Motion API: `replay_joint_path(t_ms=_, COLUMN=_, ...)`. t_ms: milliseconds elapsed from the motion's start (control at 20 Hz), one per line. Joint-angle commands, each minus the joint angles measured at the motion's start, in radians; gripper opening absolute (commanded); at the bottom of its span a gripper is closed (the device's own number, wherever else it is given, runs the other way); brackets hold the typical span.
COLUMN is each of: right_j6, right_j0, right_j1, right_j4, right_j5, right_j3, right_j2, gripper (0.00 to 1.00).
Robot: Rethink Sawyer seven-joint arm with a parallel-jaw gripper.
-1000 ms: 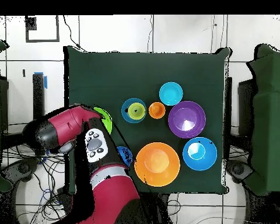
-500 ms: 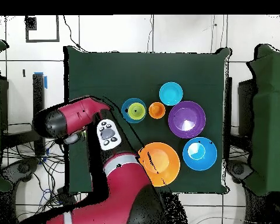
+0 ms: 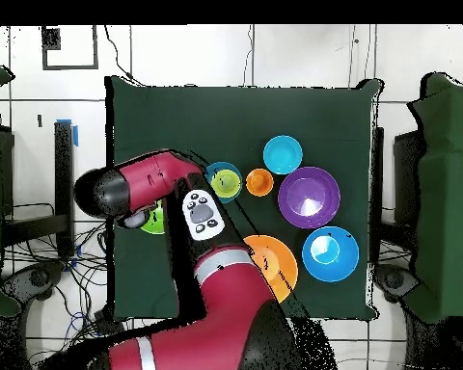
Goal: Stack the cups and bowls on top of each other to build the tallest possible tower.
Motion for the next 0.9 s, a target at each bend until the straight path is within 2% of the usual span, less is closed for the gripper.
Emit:
replay_joint_path(t_ms=50, right_j6=-0.303, right_j0=-0.016, right_j1=-0.016, right_j4=-0.090, right_j5=0.191, right_j3=-0.112, right_j2=0.086, gripper=0.00)
replay_joint_path(t_ms=450, right_j6=-0.317, right_j0=-0.046, right_j1=-0.014, right_j4=-0.118, right_j5=0.211, right_j3=-0.138, right_j2=0.123, gripper=0.00)
replay_joint_path(t_ms=900, right_j6=-0.377, right_j0=-0.086, right_j1=0.035, right_j4=-0.137, right_j5=0.257, right_j3=-0.237, right_j2=0.159, gripper=0.00)
